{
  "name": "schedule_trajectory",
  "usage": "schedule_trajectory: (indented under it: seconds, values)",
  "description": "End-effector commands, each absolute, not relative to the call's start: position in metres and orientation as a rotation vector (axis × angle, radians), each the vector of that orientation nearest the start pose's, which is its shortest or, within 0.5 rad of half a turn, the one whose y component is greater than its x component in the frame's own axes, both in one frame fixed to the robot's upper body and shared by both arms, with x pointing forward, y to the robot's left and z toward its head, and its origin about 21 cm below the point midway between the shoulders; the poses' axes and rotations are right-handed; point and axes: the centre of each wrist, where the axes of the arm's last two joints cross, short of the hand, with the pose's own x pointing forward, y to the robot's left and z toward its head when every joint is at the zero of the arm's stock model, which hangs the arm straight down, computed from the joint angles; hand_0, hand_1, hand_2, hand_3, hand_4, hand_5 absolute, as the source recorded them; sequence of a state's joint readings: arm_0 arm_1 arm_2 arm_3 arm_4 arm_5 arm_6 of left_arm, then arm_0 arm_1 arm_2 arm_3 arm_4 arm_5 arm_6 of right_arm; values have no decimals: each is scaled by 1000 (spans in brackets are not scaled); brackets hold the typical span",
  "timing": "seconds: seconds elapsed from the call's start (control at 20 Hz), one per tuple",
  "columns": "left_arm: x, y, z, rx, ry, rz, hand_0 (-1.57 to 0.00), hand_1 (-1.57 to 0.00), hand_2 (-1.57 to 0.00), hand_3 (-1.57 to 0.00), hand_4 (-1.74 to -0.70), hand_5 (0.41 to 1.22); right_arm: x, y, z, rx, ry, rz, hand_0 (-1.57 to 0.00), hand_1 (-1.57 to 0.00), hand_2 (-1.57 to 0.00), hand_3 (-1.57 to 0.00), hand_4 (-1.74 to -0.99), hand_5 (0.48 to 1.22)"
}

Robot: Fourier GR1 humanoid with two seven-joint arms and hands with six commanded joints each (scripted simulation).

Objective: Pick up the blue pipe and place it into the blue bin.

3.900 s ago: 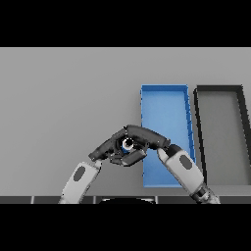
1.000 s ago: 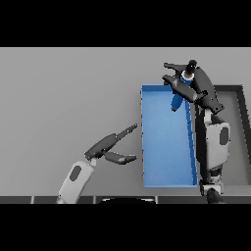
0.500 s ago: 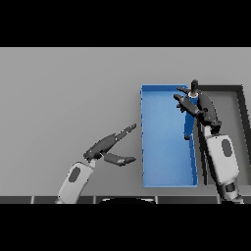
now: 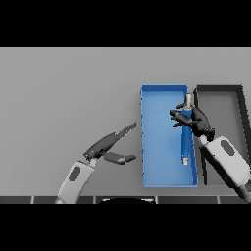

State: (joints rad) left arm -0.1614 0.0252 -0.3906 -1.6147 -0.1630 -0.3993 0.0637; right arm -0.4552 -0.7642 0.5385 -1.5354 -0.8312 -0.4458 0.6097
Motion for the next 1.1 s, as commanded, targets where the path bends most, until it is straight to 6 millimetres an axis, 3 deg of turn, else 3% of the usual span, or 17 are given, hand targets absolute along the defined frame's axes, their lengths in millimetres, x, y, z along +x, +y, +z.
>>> schedule_trajectory:
  seconds: [0.0, 0.1, 0.15, 0.25, 0.35, 0.6, 0.9, 1.05]
  values:
    - [259, 124, 43, -437, -1581, -875, 1, 1, 1, 1, -919, 493, 312, -253, 110, -12, -943, 93, -1355, -1282, -1234, -364, -1553, 1154]
    - [257, 123, 40, -428, -1567, -878, 1, 1, 1, 1, -920, 493, 314, -257, 111, -39, -906, 60, -867, -820, -789, -232, -1405, 1137]
    - [258, 122, 40, -426, -1566, -878, 1, 1, 1, 1, -924, 493, 314, -255, 109, -44, -899, 69, -693, -656, -631, -186, -1370, 1125]
    - [257, 122, 39, -430, -1565, -877, 1, 1, 1, 1, -926, 494, 314, -255, 109, -73, -897, 156, -443, -419, -404, -118, -1307, 1068]
    - [260, 123, 41, -425, -1571, -879, 1, 1, 1, 1, -926, 494, 312, -249, 108, -164, -892, 346, -283, -268, -258, -75, -1250, 962]
    - [260, 124, 40, -430, -1567, -876, 1, 1, 1, 1, -930, 496, 314, -247, 105, -195, -846, 504, -92, -87, -84, -24, -1175, 788]
    - [259, 129, 41, -433, -1571, -868, 1, 1, 1, 1, -931, 495, 311, -246, 105, -212, -819, 586, -23, -22, -21, -6, -1095, 718]
    - [257, 116, 46, -429, -1564, -875, 1, 1, 1, 1, -930, 496, 310, -245, 107, -203, -817, 632, -19, -17, -17, -4, -1084, 712]
